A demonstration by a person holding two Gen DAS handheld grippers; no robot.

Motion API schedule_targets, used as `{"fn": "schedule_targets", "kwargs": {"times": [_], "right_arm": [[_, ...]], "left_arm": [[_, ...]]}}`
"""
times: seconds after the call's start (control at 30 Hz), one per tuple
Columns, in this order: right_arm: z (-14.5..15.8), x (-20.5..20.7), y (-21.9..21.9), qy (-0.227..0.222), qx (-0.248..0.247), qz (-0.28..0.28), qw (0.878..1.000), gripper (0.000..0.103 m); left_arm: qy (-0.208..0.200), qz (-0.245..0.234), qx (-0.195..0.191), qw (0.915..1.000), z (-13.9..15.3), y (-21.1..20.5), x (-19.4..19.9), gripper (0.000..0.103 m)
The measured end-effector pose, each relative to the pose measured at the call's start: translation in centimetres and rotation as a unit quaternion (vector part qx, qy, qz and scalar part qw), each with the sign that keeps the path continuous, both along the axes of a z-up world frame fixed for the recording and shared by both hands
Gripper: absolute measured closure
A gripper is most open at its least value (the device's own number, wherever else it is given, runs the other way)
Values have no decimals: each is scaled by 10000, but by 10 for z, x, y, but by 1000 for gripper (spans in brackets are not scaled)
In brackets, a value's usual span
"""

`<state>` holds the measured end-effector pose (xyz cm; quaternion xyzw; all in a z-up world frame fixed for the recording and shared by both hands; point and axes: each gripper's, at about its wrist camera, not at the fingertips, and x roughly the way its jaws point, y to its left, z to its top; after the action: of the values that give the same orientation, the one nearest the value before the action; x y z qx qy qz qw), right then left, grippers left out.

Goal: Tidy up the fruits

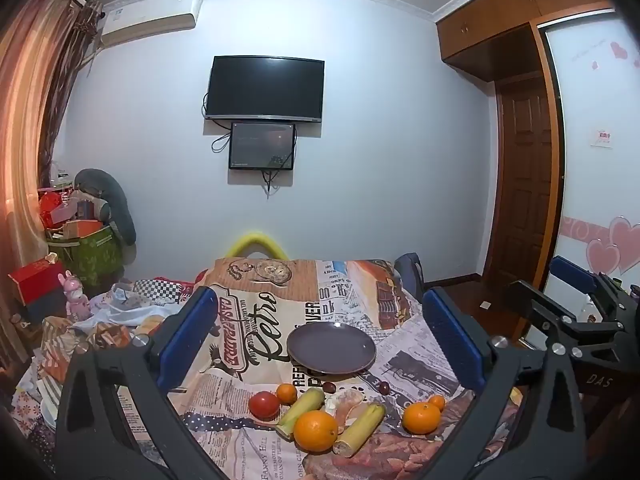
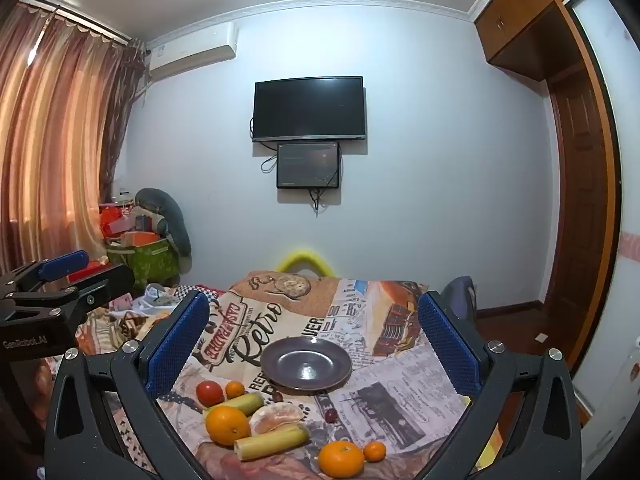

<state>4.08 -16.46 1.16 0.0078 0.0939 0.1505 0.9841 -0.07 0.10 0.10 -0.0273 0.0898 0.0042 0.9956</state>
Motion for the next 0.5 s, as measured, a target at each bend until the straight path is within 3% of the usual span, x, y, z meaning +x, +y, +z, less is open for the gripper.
{"fn": "schedule_targets", "kwargs": {"times": [0.5], "right_arm": [[-1,1,-3,35,96,-32,9999,0]], "left_arm": [[36,-126,4,9999,2,-5,1,0]]}}
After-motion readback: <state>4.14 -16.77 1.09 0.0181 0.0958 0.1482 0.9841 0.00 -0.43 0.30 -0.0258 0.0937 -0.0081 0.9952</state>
